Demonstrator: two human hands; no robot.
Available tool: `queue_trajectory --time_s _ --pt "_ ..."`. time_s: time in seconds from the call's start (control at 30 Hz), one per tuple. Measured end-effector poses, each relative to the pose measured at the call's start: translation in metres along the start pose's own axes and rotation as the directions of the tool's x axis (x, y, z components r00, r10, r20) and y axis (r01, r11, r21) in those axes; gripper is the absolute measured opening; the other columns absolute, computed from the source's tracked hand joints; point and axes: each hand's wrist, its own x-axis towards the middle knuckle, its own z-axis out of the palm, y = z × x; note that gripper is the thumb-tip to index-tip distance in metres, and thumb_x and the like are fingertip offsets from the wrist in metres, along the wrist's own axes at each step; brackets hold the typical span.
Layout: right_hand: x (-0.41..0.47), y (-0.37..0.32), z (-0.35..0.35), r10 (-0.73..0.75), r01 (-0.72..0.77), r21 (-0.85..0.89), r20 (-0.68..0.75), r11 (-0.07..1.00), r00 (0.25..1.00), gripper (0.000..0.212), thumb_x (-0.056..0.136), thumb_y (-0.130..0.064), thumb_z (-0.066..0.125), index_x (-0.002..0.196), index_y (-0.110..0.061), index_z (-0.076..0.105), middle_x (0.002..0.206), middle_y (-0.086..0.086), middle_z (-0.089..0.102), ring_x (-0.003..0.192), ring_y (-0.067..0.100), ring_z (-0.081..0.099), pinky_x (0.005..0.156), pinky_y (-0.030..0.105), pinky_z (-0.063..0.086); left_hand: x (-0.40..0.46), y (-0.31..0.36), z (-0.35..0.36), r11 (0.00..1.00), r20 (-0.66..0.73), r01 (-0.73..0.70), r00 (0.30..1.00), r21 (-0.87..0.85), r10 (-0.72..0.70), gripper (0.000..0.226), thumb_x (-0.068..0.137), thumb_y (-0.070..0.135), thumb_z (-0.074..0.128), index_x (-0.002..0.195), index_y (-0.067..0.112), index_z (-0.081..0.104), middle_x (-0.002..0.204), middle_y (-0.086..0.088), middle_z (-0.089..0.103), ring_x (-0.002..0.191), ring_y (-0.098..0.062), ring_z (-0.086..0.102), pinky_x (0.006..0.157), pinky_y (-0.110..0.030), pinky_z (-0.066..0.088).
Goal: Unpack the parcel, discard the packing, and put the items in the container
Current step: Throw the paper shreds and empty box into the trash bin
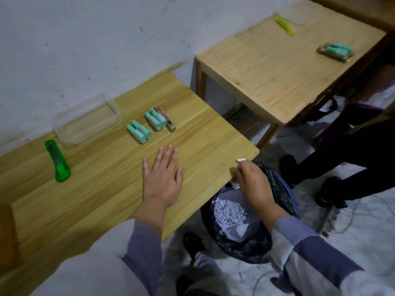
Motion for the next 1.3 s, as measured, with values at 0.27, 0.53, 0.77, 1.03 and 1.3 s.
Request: queue_trajectory --time_s 0.27,0.53,0.77,1.03,1.3 --pt "-0.039 0.050 0.003 0.394 -0.408 -0.045 0.377 0.912 0.838 0.028 0.090 -0.030 0.056 0.116 -0.022 0.061 0.124 0.003 0.061 0.110 0.031 0.058 0.090 0.044 0.048 -0.001 -0.002 0.001 1.000 -0.011 -0.001 1.000 -0.009 0.001 0.058 0.099 0.044 0.017 0.153 0.027 0.005 0.161 0.011 -0.001 0.148 -0.010 -0.005 0.118 -0.054 0.003" --pt "-0.038 0.050 -0.007 0.466 -0.524 0.047 0.393 0.850 0.792 0.025 0.091 -0.016 0.054 0.114 -0.018 0.064 0.118 0.005 0.068 0.107 0.024 0.062 0.079 0.026 0.045 -0.002 -0.002 -0.002 1.000 0.015 0.002 1.000 -0.007 -0.001 0.058 0.099 0.043 0.017 0.153 0.027 0.005 0.161 0.010 -0.002 0.148 -0.011 -0.006 0.117 -0.054 0.003" --pt "-0.009 0.010 -0.039 0.387 -0.416 0.052 0.279 0.908 0.879 0.029 0.091 -0.011 0.049 0.114 -0.014 0.066 0.117 0.006 0.067 0.106 0.023 0.062 0.081 0.027 0.045 0.007 -0.007 -0.028 0.993 0.229 -0.001 0.973 -0.115 0.028 0.058 0.101 0.042 0.023 0.153 0.026 0.002 0.161 0.010 -0.007 0.148 -0.011 -0.009 0.119 -0.052 -0.001" --pt "0.039 -0.096 -0.058 0.127 -0.155 0.081 0.277 0.985 0.952 0.026 0.093 -0.018 0.049 0.115 -0.019 0.063 0.118 0.003 0.064 0.106 0.021 0.059 0.087 0.032 0.048 -0.023 -0.051 -0.097 0.941 0.132 0.107 0.989 -0.322 -0.068 0.038 0.097 0.027 0.045 0.135 0.028 0.050 0.146 0.002 0.043 0.133 -0.019 0.041 0.108 -0.037 0.035" --pt "0.042 -0.243 -0.022 -0.219 0.160 0.187 0.358 0.969 0.907 0.026 0.091 -0.015 0.048 0.110 -0.019 0.066 0.108 0.005 0.068 0.099 0.024 0.063 0.081 0.029 0.047 -0.117 -0.160 -0.139 0.880 0.019 0.296 0.950 -0.371 -0.311 0.035 0.095 0.025 0.048 0.129 0.025 0.056 0.140 -0.003 0.052 0.129 -0.023 0.047 0.104 -0.034 0.040"
